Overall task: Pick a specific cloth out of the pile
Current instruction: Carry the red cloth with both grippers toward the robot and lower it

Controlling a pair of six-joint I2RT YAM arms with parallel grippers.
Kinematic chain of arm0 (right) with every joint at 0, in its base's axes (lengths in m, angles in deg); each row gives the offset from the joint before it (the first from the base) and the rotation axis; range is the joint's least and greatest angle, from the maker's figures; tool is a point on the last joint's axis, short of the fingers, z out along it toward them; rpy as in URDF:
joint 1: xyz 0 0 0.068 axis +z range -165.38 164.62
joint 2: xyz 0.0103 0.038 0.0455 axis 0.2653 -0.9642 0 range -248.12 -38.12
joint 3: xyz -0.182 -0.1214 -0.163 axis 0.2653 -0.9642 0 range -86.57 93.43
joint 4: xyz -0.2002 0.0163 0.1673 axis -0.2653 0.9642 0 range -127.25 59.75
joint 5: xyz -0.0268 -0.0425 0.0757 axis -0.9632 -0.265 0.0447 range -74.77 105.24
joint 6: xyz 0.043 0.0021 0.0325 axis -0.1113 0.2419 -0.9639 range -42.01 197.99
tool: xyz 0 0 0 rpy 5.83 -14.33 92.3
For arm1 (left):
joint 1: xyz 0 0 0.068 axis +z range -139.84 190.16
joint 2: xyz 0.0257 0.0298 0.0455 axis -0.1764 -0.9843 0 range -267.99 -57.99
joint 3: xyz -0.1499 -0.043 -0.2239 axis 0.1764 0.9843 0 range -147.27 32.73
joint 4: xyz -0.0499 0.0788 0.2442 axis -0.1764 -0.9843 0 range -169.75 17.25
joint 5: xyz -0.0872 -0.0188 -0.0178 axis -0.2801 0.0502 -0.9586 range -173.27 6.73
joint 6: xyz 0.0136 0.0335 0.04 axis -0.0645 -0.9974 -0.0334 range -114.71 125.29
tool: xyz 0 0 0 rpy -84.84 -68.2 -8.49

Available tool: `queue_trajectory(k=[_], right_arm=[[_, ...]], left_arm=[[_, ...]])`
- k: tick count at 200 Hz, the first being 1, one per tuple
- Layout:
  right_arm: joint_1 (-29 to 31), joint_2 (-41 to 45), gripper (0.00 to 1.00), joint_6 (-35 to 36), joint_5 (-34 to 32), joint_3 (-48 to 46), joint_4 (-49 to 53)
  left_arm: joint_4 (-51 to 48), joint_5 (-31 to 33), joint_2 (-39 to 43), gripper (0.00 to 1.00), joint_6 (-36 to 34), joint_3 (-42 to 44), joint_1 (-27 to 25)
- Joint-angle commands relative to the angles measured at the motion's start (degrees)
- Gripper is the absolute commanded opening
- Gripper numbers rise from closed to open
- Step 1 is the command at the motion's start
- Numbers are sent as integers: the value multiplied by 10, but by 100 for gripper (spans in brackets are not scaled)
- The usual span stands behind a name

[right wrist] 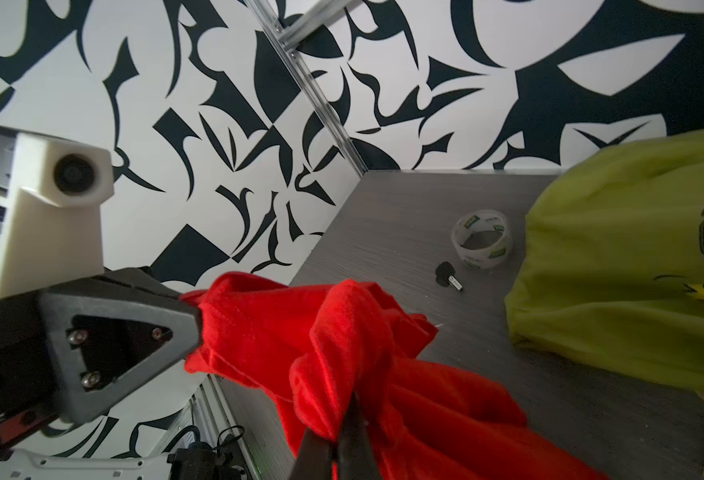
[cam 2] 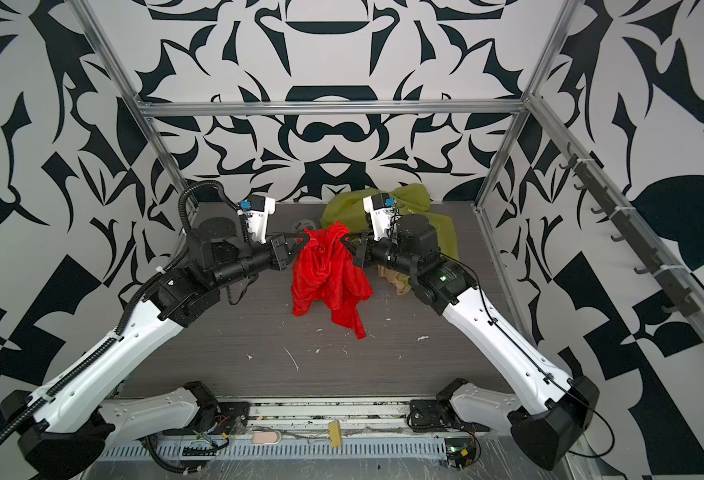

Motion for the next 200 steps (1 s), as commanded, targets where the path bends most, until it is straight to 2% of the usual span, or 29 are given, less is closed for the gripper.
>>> queue_trajectory(k=[1, 113, 200], right_arm=[[2, 22, 0, -28, -17, -11, -63], [3, 28, 0, -83, 19, -109, -40], [3, 15, 0, -82, 25, -178, -47]], left_arm=[[-25, -2, 6, 2, 9, 4, 17], [-57, -28, -2, 0, 24, 24, 52], [-75, -51, -24, 0, 19, 39, 58]])
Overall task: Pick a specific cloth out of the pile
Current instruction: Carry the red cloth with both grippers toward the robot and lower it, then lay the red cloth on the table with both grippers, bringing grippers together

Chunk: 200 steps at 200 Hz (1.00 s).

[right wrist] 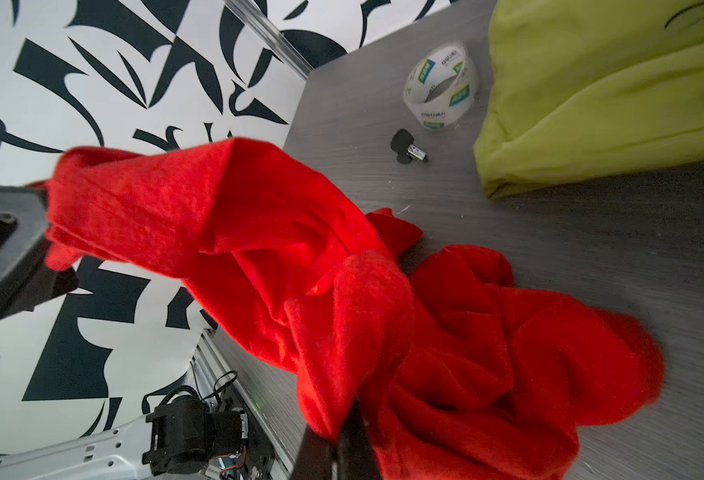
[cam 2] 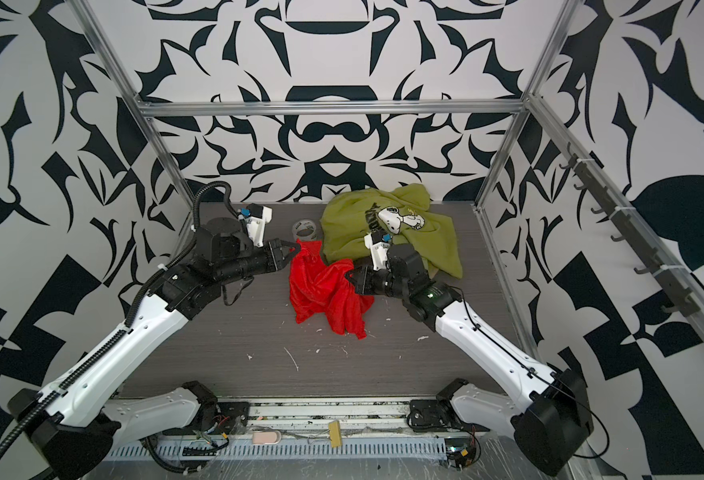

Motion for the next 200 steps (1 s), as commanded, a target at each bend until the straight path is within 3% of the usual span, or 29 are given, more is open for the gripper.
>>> queue_trajectory(k=[1, 55, 97, 200], right_arm=[[3, -1, 0, -1, 10, -7, -26], [3, -27, 0, 6, 9, -45, -50], [2, -40, 0, 25, -27, -64, -66], [-18, -109, 0, 80, -52, -62, -73]], left_arm=[[-12, -18, -9, 0, -1, 12, 2], [-14, -22, -16, 0, -5, 16, 2], [3, -17, -24, 0, -4, 34, 2], [11, -10, -32, 0, -12, 50, 4]])
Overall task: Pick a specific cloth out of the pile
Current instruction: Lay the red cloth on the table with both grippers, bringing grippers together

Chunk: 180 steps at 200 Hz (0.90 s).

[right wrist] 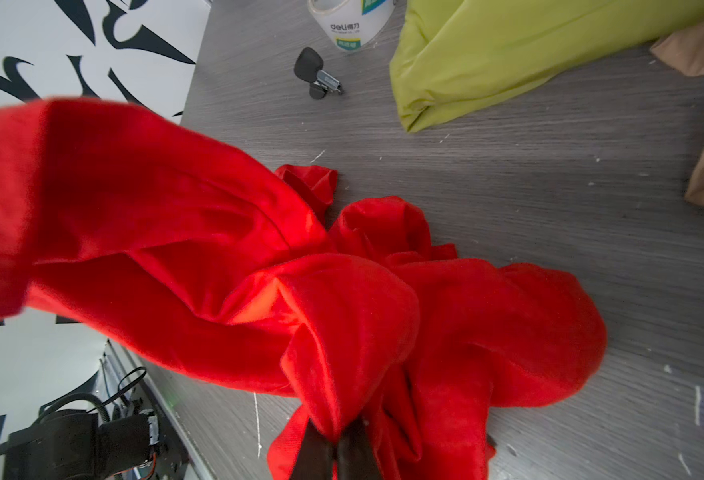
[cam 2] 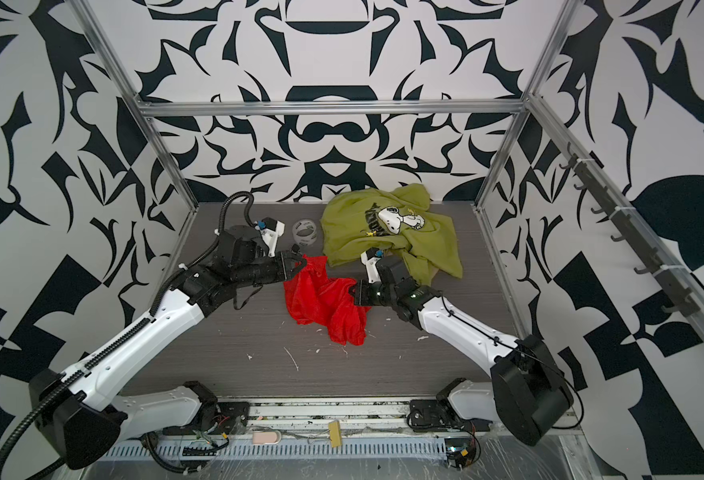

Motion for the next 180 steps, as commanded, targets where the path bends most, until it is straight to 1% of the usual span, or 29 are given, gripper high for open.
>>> queue_trajectory(k=[1, 39, 94, 180], right_arm=[[-9, -13, 0, 29, -13, 7, -22], [-26, -48, 0, 46, -20, 9, -33], [-59, -107, 0, 47, -11, 0, -64], [-70, -152, 0, 46, -15, -18, -85]], left_arm=[[10, 4, 1, 0, -6, 1, 3], [17, 5, -1, 0, -4, 9, 16], [16, 3, -4, 0, -9, 16, 25], [13, -13, -19, 0, -16, 1, 29]])
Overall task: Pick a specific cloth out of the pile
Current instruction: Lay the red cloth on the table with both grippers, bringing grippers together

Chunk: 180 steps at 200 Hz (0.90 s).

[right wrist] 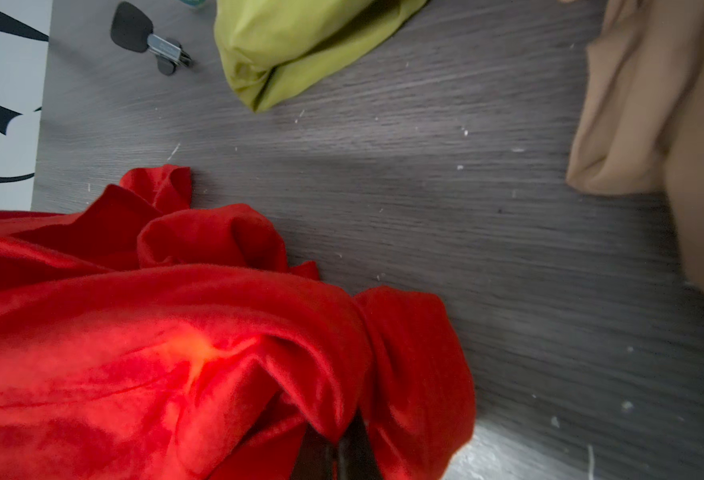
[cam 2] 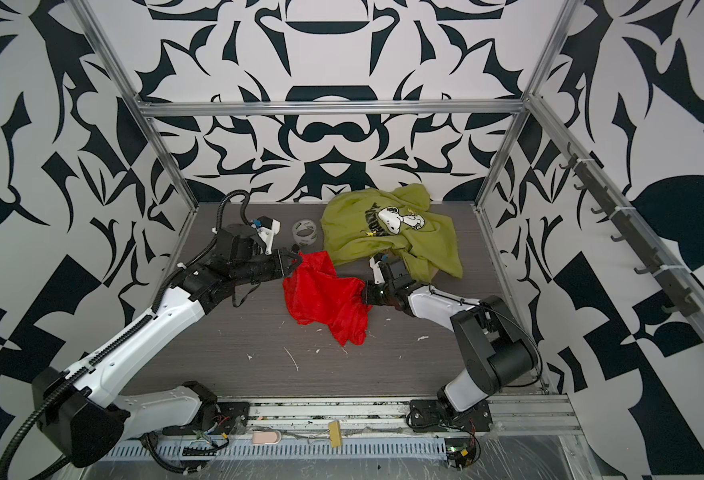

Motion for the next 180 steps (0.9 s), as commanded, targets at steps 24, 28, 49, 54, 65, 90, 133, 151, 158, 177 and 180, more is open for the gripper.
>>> queue_trajectory(k=[24, 28, 49, 54, 65, 90, 133, 151, 158, 177, 180], right_arm=[[-4, -1, 2, 6, -7, -8, -16], [-3, 0, 3, 6, -8, -8, -14], [-6, 1, 10, 11, -12, -8, -3], [-6, 1, 11, 12, -13, -8, 2], [-7, 5, 13, 15, -15, -7, 11], [-9, 15, 19, 23, -22, -7, 26], [-11, 35, 27, 33, -17, 9, 72], [-11, 55, 30, 39, -18, 15, 105], [-11, 67, 31, 41, -20, 18, 118], [-11, 94, 33, 49, -21, 25, 154], [-11, 98, 33, 50, -20, 27, 160]], left_arm=[[3, -18, -10, 0, -13, -11, 3], [3, -20, -10, 0, -14, -12, 3], [2, -25, -10, 0, -16, -13, 3], [2, -24, -9, 0, -15, -13, 3], [4, -27, -7, 0, -15, -11, 3], [6, -33, -3, 0, -16, -11, 3], [2, -32, 4, 0, -28, -12, 3], [4, -32, 5, 0, -33, -11, 3], [5, -33, 6, 0, -35, -11, 3], [5, -37, 7, 0, -39, -11, 3], [6, -37, 7, 0, -40, -11, 3]])
